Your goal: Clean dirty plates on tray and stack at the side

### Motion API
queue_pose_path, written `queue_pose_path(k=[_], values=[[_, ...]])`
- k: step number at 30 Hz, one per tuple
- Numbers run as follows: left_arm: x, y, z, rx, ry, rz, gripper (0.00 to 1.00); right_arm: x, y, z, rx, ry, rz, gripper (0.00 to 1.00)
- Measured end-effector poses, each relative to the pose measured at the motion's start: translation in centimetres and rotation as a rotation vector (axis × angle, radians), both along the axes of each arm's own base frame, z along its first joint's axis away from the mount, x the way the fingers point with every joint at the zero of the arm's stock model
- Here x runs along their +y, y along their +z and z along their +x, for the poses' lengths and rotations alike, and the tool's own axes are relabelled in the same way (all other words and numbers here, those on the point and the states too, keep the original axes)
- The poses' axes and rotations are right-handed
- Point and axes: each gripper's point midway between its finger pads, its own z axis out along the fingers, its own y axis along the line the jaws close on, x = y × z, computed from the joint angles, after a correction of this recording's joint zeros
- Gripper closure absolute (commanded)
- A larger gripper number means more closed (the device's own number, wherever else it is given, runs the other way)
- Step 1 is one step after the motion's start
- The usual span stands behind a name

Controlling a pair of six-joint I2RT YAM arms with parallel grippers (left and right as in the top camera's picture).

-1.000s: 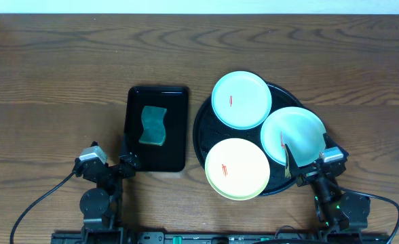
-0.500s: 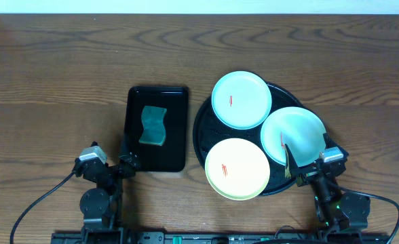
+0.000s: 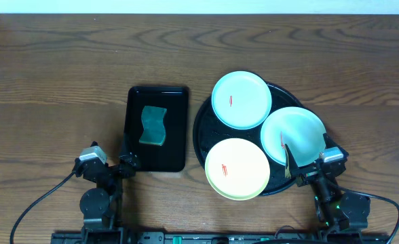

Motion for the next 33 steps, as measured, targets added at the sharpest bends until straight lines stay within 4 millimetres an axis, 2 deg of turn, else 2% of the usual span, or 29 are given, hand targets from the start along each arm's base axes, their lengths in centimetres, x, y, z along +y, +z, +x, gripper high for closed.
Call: queue_pose_path(k=[33], values=[[0.0,0.3,0.04,-0.013,0.0,0.0,0.12,0.1,0.11,-0.02,-0.005,0.006,0.001,0.01]])
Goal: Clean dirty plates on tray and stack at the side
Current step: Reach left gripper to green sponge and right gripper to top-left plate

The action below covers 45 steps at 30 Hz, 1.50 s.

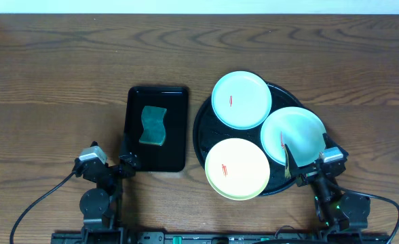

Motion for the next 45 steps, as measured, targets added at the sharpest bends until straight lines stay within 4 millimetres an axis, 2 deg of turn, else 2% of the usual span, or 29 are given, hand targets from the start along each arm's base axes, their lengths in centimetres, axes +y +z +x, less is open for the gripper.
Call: queue_pose_path(k=[5,10,12,17,21,26,29,33,36,41,45], values=[[-0.9,0.9,0.2,-0.037,-0.05,-0.007,0.12,0.2,0.7,0.0,-0.024,0.013,0.024,0.01],[-1.7,1.6,0.1,-0.035,-0.101,-0.012,0.12,0.6,1.4,-0.4,0.024,0.031,0.069,0.01],[-1.9,2.8,0.0,-0.013,-0.109,-0.014,0.12,0.6,2.8,-0.7,0.057,0.034,0.077,0.01],[-2.2,7.4,0.1,0.132,-0.128,-0.029,0.12,0.8,8.4,-1.0,0.162,0.04,0.082,0.01],[-2.8,9.3,1.2,0.354,-0.166,-0.034,0.12,1.0,11.6,0.6,0.341,0.038,0.085,0.01],[-3.6,10.4,2.7,0.654,-0.215,-0.063,0.12,1.4,13.5,3.6,0.59,0.03,0.114,0.01],[-3.8,10.6,3.7,0.757,-0.229,-0.081,0.12,1.6,14.1,6.0,0.668,0.027,0.128,0.01],[-4.2,9.6,4.5,0.832,-0.25,-0.105,0.12,2.7,13.5,8.2,0.743,0.075,0.173,0.01],[-4.4,8.2,4.9,0.887,-0.257,-0.124,0.17,3.9,12.5,9.0,0.787,0.135,0.209,0.01],[-4.6,4.0,4.4,1.076,-0.257,-0.161,0.23,5.4,11.9,9.2,0.828,0.226,0.255,0.06],[-4.7,-0.2,4.9,1.198,-0.253,-0.172,0.28,6.5,11.9,8.8,0.841,0.269,0.263,0.12]])
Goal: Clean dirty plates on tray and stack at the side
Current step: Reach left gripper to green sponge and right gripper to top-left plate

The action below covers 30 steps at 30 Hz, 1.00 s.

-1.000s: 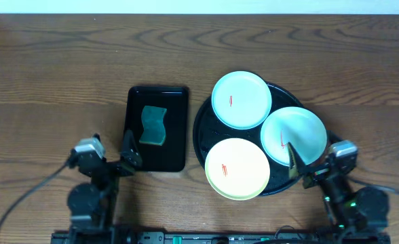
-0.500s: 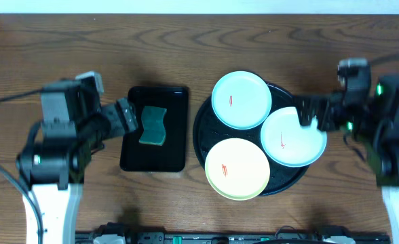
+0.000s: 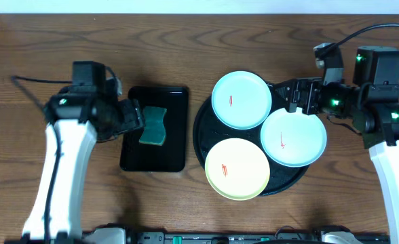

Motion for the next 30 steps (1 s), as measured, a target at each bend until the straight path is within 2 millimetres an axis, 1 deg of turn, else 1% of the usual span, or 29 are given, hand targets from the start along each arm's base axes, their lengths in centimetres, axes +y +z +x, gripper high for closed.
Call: queue_pose_path(k=[3,5,9,10,12,16,18,20,22,23,24,26,30], values=[[-0.9,-3.4,0.7,0.065,-0.038,0.022,0.31,0.4,-0.1,-0.3,0.014,0.01,0.005,0.12],[-1.8,-5.4,1.4,0.089,-0.079,0.061,0.35,0.6,-0.3,-0.5,0.021,0.014,-0.001,0.12],[-3.3,-8.8,3.1,0.096,-0.14,0.171,0.41,1.2,-0.4,-0.8,0.024,0.032,-0.007,0.12],[-3.5,-9.4,3.4,0.095,-0.146,0.188,0.44,1.3,-0.4,-0.8,0.024,0.036,-0.009,0.12],[-3.6,-10.7,4.0,0.102,-0.146,0.212,0.49,1.4,-0.4,-0.9,0.025,0.039,-0.01,0.12],[-3.0,-13.1,4.4,0.141,-0.127,0.244,0.53,1.4,-0.6,-1.0,0.035,0.037,-0.013,0.12],[-2.8,-13.8,4.6,0.15,-0.118,0.247,0.54,1.3,-0.6,-1.1,0.037,0.035,-0.015,0.12],[-2.8,-13.9,4.7,0.148,-0.114,0.247,0.56,1.3,-0.7,-1.1,0.038,0.034,-0.017,0.12],[-2.8,-14.2,4.8,0.15,-0.114,0.247,0.61,1.3,-0.7,-1.1,0.038,0.034,-0.017,0.12],[-2.9,-14.4,4.8,0.151,-0.111,0.246,0.68,1.3,-0.7,-1.0,0.039,0.032,-0.019,0.13],[-2.9,-14.5,4.9,0.153,-0.109,0.245,0.72,1.2,-0.7,-1.0,0.038,0.03,-0.021,0.13],[-3.0,-14.8,4.9,0.157,-0.11,0.236,0.92,1.1,-0.8,-1.0,0.038,0.026,-0.026,0.13],[-3.4,-14.8,5.1,0.154,-0.117,0.221,0.93,1.0,-0.8,-0.9,0.037,0.02,-0.032,0.15]])
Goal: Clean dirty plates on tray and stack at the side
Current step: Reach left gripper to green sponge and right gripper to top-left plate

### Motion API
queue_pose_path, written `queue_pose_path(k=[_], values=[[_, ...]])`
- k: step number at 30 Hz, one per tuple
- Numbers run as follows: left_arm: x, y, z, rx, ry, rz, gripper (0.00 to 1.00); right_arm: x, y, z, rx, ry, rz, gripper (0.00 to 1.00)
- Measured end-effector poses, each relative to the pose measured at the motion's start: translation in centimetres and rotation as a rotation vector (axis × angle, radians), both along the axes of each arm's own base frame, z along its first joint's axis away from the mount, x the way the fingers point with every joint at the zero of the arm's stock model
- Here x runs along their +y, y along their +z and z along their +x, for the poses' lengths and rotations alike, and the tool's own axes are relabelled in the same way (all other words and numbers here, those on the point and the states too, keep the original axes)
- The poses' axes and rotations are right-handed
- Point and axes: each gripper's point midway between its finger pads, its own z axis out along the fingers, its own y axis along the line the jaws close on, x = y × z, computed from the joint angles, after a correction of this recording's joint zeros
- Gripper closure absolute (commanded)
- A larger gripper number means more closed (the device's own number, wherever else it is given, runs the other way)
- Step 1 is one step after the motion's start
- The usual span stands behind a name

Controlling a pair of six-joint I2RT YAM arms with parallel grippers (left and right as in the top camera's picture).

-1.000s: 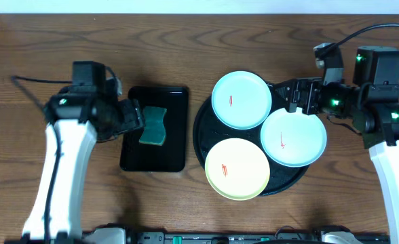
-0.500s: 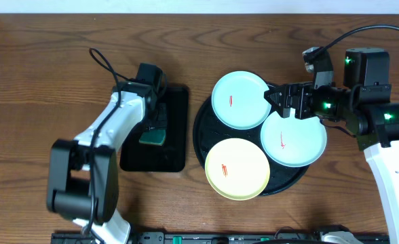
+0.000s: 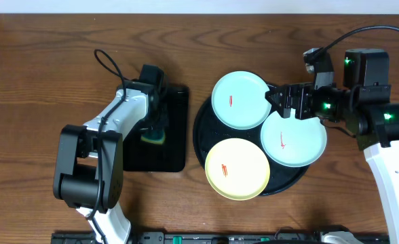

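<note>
Three plates with red marks lie on a round black tray (image 3: 201, 129): a light blue plate (image 3: 243, 108) at the back, a mint plate (image 3: 296, 142) on the right, a pale yellow plate (image 3: 237, 173) in front. A green sponge (image 3: 153, 138) lies in a small black rectangular tray (image 3: 176, 152). My left gripper (image 3: 155, 122) points down onto the sponge and hides most of it; its jaws do not show. My right gripper (image 3: 279, 102) hovers open over the gap between the blue and mint plates, holding nothing.
The wooden table (image 3: 50, 61) surrounds both trays. The left arm's base stands at the front left, the right arm's body along the right edge. A black cable loops over the table behind the left arm.
My left gripper went from the sponge's left edge to right on top of it. My right gripper shifted a little left, toward the blue plate's rim. The plates did not move.
At the two oldest moments both arms sat folded at the front edge, the right one over the mint plate's rim. Then both were raised, left beside the sponge, right behind the mint plate. Now the left covers the sponge and the right is between two plates.
</note>
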Motion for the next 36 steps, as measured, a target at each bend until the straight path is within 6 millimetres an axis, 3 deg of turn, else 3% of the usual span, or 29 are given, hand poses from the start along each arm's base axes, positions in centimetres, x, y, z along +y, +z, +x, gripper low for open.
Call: queue_pose_path(k=[8,14,18,22,26,31,34,36], values=[[0.0,0.5,-0.2,0.006,0.001,0.0,0.93,-0.5,-0.3,0.2,0.0,-0.024,-0.026,0.31],[0.3,2.8,-0.9,-0.012,0.004,-0.003,0.92,-0.8,-2.9,0.9,0.063,-0.062,-0.132,0.36],[0.4,5.8,-1.0,-0.076,0.006,-0.014,0.93,-0.7,-7.5,3.0,0.16,-0.084,-0.214,0.43],[0.4,8.0,-1.3,-0.122,0.006,-0.023,0.92,-1.8,-12.9,6.2,0.249,-0.15,-0.271,0.47],[0.2,8.8,-1.6,-0.131,0.003,-0.042,0.93,-2.4,-17.7,8.6,0.3,-0.179,-0.296,0.48],[-0.7,8.8,-1.8,-0.124,-0.005,-0.093,0.93,-2.4,-21.6,9.8,0.341,-0.184,-0.314,0.57],[-1.0,8.8,-1.8,-0.12,-0.008,-0.11,0.93,-2.5,-23.7,10.3,0.361,-0.187,-0.324,0.66],[-1.1,8.8,-1.9,-0.119,-0.009,-0.116,0.93,-2.5,-24.8,10.6,0.367,-0.188,-0.331,0.83]])
